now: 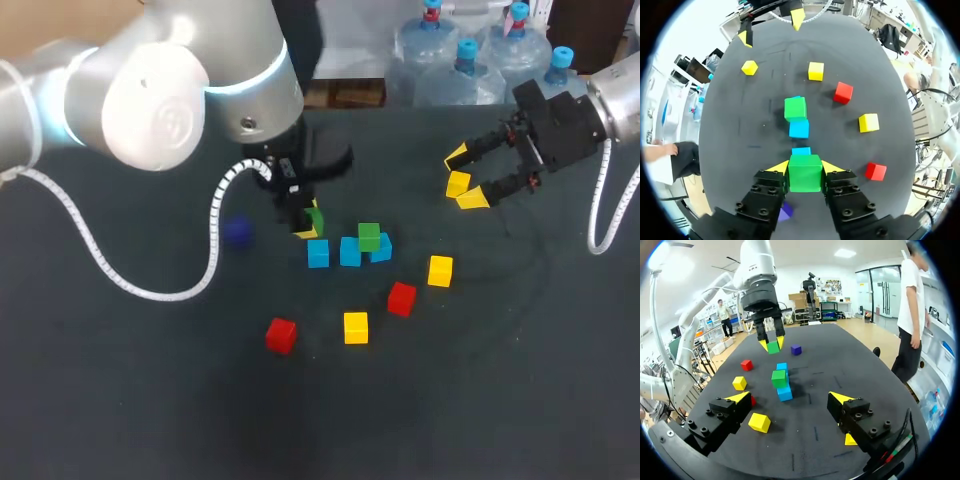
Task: Place the blue cubes, place green cubes on the blue cubes, place the yellow cubes on the green cubes, then place the red cubes on the yellow cubes, and place purple cube on the red cubes.
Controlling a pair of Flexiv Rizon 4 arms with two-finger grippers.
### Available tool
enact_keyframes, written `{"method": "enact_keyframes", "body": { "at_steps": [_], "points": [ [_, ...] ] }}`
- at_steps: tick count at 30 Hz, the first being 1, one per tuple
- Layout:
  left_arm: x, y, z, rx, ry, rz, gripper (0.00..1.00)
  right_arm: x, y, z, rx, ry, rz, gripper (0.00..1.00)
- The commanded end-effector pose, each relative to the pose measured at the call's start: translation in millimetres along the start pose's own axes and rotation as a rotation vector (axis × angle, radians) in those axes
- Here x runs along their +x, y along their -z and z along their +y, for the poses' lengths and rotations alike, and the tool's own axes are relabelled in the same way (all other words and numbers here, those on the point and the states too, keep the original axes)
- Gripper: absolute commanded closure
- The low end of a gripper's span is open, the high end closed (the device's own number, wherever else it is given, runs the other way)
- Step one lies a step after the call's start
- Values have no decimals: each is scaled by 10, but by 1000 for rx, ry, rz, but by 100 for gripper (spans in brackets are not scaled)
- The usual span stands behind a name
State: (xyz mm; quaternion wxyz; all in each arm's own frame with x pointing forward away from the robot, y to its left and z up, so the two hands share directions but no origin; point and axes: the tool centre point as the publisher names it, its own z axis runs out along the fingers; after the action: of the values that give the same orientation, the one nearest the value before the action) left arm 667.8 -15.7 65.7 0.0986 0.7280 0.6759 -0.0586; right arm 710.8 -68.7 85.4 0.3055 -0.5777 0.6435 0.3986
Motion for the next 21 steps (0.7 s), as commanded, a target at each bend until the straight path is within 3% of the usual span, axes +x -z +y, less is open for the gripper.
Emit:
{"method": "enact_keyframes", "body": {
  "at_steps": [1,9,21],
  "points": [
    [-108,-9,76,6,-10,10,100,1,-3,-1,1,1,0,0],
    [-225,-149,139,76,-1,101,100,1,-3,-1,1,1,0,0],
    [-386,-264,235,110,-26,112,98,1,-3,-1,1,1,0,0]
  ]
}}
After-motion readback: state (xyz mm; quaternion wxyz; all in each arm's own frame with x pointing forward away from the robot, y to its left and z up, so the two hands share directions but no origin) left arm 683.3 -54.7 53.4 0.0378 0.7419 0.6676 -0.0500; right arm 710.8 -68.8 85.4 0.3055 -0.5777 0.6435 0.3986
